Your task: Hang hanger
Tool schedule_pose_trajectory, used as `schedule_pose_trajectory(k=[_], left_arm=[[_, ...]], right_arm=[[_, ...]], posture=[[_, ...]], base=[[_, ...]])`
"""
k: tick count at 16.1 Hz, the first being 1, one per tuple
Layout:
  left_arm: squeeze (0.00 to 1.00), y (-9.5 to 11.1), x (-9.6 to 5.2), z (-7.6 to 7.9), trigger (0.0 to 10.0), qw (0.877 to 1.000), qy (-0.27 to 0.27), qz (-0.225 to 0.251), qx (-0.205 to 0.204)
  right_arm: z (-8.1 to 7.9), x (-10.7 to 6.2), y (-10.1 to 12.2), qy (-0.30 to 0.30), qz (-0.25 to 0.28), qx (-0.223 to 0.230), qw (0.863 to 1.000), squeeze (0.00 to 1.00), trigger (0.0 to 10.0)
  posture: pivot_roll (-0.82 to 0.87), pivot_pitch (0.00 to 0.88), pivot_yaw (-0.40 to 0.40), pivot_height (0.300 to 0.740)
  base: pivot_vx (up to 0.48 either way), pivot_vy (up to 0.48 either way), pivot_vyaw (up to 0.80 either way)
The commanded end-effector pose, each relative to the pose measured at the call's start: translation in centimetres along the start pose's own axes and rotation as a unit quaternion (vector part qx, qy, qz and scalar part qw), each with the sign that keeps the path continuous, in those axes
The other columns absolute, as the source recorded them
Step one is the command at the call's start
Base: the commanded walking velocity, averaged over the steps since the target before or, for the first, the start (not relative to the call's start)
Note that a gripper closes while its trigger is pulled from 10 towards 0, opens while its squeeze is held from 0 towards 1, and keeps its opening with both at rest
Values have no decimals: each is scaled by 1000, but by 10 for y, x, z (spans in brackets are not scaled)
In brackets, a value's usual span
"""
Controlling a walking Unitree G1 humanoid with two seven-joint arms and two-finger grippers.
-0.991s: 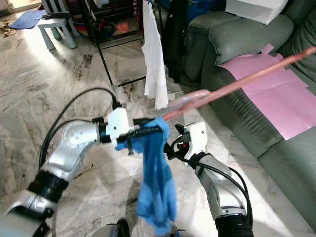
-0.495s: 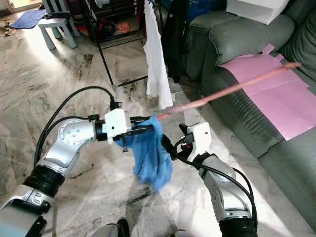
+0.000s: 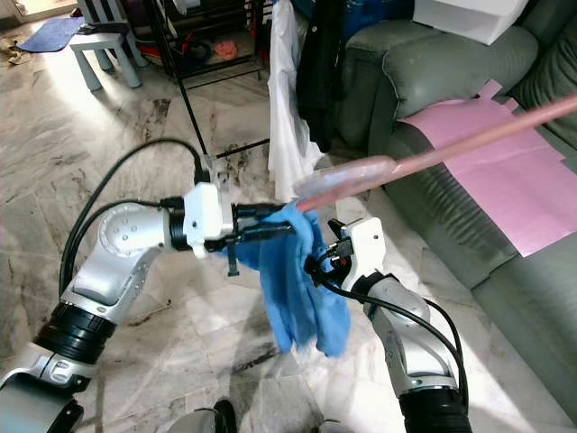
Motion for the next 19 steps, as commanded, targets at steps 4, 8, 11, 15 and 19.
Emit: schedule_pose_trajectory(k=[4,8,11,15,19], left_arm=[[0,32,-6,-41,0,997,62,46,16],[0,50,-8,-59,0,994,85,68,27],[0,34,-23,-63,0,994,104,29,22],[0,24,-30,-62,0,994,112,7,16],[0,-1,-43,-46,0,993,115,-32,-15]], right_arm=[[13,-8,-21,-32,-34,11,999,0,10000],[32,-16,-35,-81,-58,48,994,0,10000],[61,-34,-43,-162,-76,66,982,0,3608],[95,-63,-37,-238,-65,83,965,0,0],[134,-88,19,-321,21,51,945,0,0]], posture=[[-54,177,30,740],[-49,182,24,740],[-53,184,24,740],[-70,189,23,740],[-88,190,25,740]], base=[[0,0,0],[0,0,0],[0,0,0],[0,0,0],[0,0,0]])
Point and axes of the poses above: a point about 5 cm out from each wrist's last joint towards the gripper, its own x axis pointing out of the wrist towards the gripper, its own y axis along the axis of the wrist's last joint, z = x × y, the point moved 3 cm from there along x, pointing out of the wrist towards the gripper, and after that the axes turned 13 degrees about x, right-handed, at the moved point
